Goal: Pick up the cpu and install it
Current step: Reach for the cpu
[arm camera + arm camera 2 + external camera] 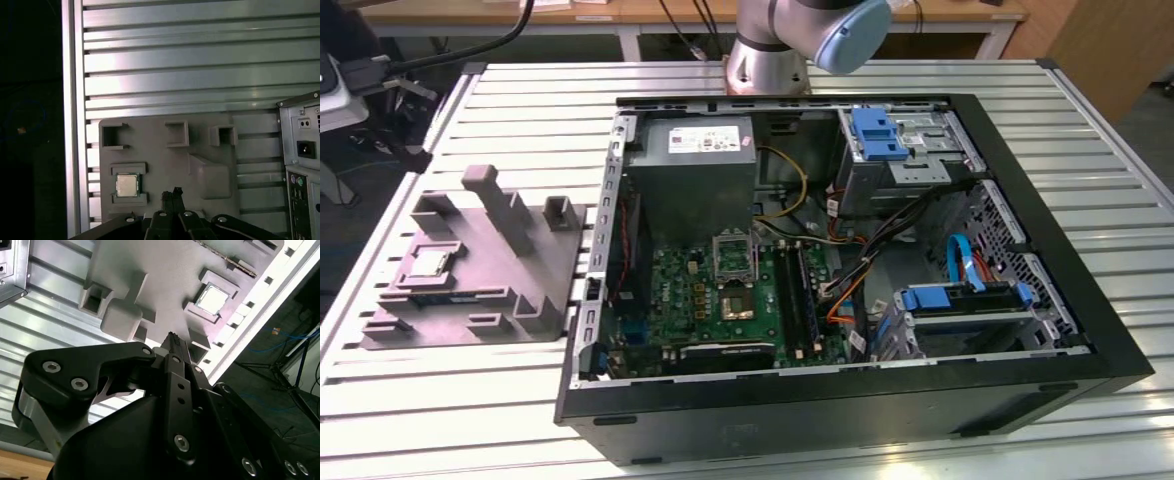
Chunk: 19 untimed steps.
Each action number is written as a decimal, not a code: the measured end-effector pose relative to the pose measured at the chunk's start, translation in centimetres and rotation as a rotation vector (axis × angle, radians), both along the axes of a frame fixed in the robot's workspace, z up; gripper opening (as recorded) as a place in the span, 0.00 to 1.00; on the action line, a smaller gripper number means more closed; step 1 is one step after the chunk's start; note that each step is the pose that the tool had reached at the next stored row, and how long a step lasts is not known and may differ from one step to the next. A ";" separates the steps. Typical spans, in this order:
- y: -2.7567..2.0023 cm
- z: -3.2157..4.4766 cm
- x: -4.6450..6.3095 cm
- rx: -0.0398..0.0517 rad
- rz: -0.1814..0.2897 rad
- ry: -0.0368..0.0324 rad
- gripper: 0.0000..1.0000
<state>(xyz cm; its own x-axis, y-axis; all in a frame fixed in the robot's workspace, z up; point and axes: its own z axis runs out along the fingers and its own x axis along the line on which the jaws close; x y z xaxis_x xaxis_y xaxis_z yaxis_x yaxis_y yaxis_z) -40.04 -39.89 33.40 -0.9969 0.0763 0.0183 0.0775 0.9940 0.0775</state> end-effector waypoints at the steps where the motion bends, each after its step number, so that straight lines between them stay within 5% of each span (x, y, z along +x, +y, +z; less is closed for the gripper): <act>1: 0.00 -0.02 -0.1 0.0002 0.000 0.0003 0.11; 19: 0.00 -0.21 -0.6 0.0020 0.000 0.0022 0.11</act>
